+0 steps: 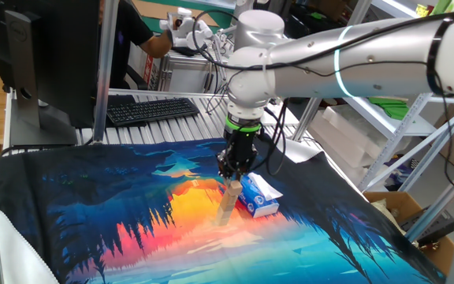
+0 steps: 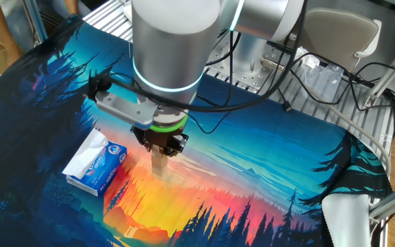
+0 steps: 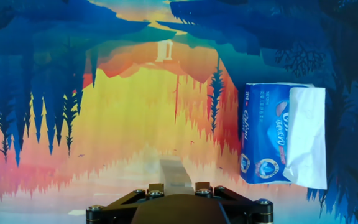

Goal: Stack the blocks in a vertical line of five

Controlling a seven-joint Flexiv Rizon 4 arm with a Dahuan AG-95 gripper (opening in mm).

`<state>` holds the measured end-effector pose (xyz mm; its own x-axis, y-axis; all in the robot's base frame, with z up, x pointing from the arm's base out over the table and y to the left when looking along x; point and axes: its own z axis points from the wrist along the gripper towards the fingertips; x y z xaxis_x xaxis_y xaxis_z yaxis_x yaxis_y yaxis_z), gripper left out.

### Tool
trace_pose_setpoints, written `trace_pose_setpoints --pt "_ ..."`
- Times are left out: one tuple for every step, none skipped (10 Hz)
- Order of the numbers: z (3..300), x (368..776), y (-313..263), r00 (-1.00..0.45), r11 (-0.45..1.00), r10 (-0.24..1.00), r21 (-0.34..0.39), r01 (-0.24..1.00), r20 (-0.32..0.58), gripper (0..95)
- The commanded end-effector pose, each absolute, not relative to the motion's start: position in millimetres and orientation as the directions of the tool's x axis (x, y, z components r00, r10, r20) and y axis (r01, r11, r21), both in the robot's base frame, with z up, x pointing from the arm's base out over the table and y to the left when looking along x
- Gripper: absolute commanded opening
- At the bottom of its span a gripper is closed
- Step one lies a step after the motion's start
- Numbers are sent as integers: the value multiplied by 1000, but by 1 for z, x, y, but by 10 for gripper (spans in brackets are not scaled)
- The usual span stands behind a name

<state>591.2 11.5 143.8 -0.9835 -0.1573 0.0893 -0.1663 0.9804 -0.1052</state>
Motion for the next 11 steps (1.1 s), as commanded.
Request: trace_pose_setpoints --pt "143 591 11 -986 981 -155 -105 -162 65 0" --pt "143 591 11 -986 981 -156 -105 -162 62 0" --pt "143 591 11 -985 981 -157 -105 -163 65 0" --pt "143 591 11 -985 981 -157 -103 -163 66 0" --pt "143 590 11 -985 981 -157 -103 -163 66 0" --pt "142 590 11 -986 982 -154 -101 -160 65 0" --pt "142 590 11 -986 982 -153 -100 -159 65 0" --pt "141 590 11 -986 982 -155 -101 -160 64 0" --pt "141 590 10 -986 982 -156 -101 -162 65 0" --pt "140 590 10 -985 981 -157 -101 -163 64 0" --pt "140 590 10 -986 982 -156 -101 -162 64 0"
